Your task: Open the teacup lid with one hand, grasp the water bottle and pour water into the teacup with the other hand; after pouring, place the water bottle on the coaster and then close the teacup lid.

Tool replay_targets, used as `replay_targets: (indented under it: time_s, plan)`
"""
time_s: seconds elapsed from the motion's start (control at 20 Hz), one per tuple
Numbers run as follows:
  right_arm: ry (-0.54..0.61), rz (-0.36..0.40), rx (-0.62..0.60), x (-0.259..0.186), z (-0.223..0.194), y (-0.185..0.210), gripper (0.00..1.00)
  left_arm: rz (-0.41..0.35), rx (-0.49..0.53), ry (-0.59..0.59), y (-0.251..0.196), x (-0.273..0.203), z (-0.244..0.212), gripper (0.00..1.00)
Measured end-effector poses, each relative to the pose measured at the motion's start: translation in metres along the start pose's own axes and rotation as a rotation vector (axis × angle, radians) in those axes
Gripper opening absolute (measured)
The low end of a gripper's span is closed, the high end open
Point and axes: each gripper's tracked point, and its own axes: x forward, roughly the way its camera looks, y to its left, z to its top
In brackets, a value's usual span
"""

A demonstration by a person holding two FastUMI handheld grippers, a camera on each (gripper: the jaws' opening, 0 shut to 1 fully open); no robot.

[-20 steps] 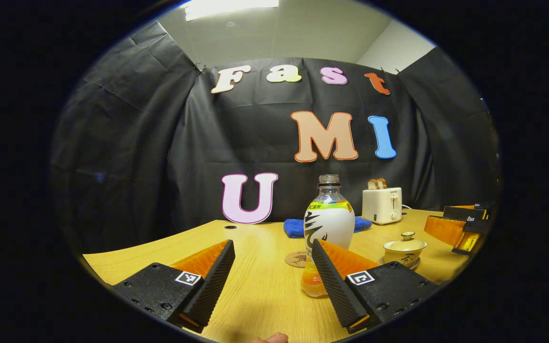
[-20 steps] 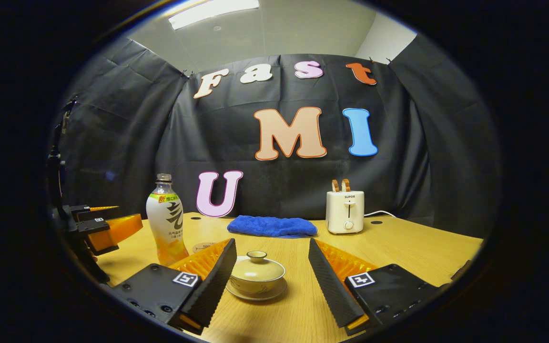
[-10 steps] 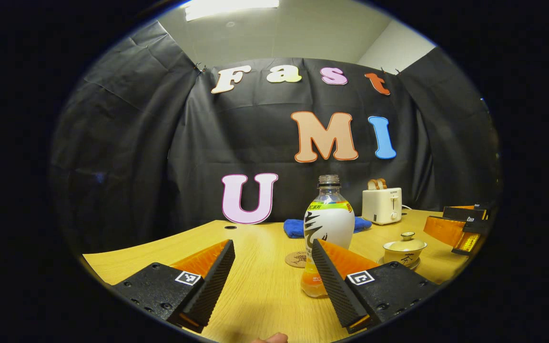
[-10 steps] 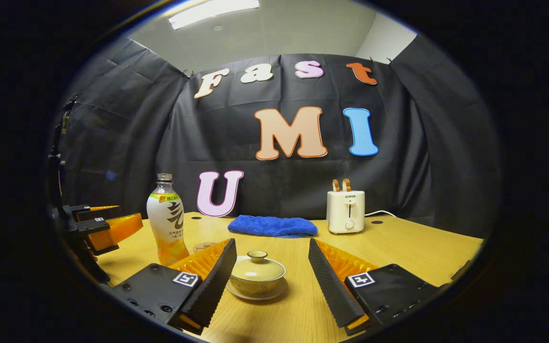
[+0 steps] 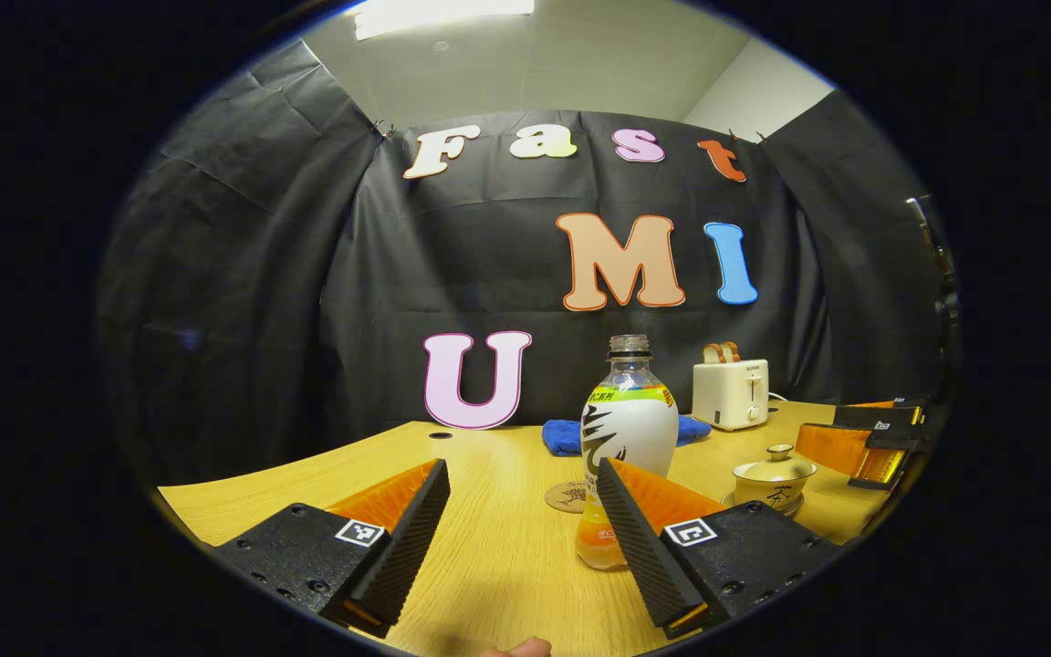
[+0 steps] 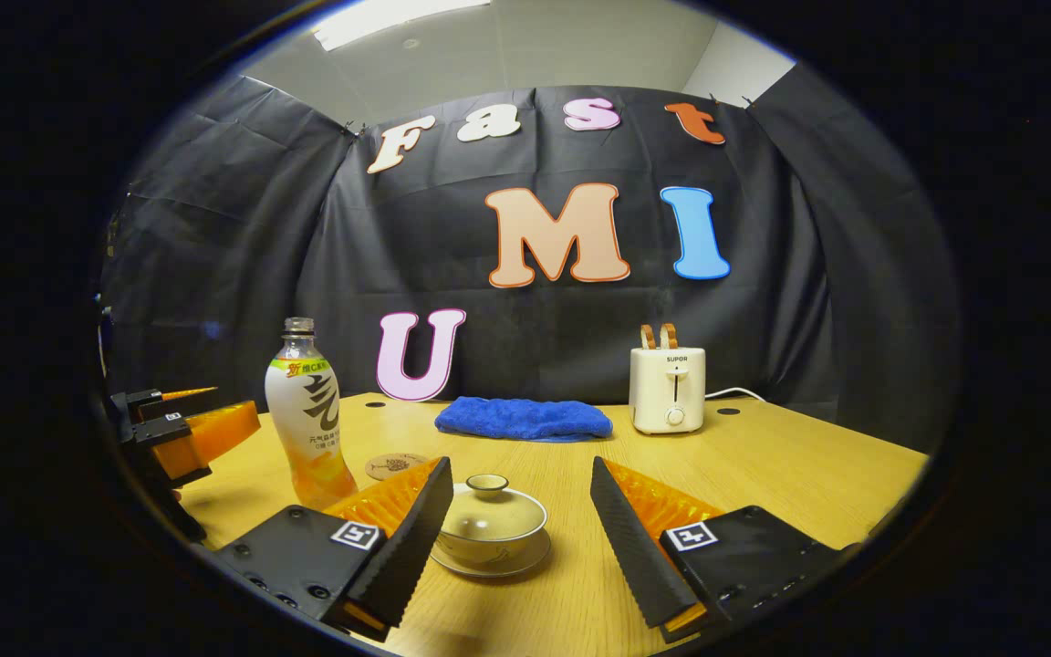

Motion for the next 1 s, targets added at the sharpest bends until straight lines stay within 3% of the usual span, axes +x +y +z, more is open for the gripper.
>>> replay_targets:
  time_s: [0.6,0.9,1.0]
  plan:
    - [0.096,0.088,-0.068,0.027,-0.012,0.024,0.97,-0.003,-0.002,0.001,0.0,0.0,-0.001,0.95]
    - [0.124,0.096,-0.069,0.033,-0.015,0.027,0.67,-0.008,-0.004,0.003,-0.002,0.0,-0.001,0.95]
    - [0.153,0.1,-0.073,0.035,-0.02,0.028,0.64,-0.008,-0.003,0.004,-0.001,0.0,-0.001,0.95]
